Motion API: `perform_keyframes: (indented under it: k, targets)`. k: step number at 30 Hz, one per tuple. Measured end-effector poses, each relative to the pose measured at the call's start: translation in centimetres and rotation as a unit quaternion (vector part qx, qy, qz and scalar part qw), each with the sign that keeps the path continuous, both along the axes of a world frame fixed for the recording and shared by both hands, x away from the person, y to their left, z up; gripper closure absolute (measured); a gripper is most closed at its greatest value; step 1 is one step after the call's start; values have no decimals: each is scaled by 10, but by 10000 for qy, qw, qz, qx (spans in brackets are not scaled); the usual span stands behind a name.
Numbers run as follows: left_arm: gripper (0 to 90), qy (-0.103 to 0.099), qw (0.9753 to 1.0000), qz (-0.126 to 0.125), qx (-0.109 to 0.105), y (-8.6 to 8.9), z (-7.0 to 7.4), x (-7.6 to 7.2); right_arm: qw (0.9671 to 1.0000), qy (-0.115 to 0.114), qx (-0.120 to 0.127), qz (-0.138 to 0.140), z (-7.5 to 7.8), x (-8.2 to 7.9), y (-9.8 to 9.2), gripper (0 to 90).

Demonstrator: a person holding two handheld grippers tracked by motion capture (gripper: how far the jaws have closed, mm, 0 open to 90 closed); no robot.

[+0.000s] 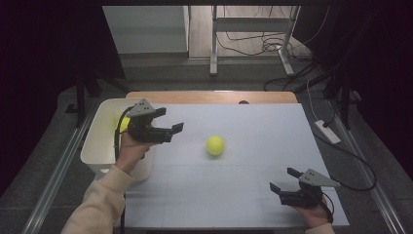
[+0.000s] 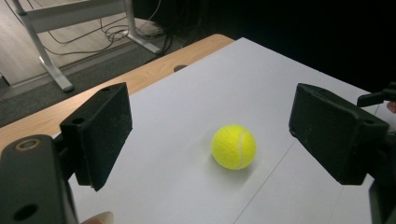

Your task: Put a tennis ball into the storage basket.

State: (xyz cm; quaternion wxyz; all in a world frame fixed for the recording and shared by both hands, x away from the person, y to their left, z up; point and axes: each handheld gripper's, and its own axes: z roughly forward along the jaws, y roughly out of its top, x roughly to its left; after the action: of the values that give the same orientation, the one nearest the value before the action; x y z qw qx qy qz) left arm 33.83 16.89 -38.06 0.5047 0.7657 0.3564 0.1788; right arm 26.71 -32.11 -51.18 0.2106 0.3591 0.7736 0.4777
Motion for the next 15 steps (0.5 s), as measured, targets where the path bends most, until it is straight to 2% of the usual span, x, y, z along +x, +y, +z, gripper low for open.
perform_keyframes:
  k: [15]
  targets:
    - [135,92,9996,-200,170,-22,-1,3,10000,-13,26,48,1,1,2,98]
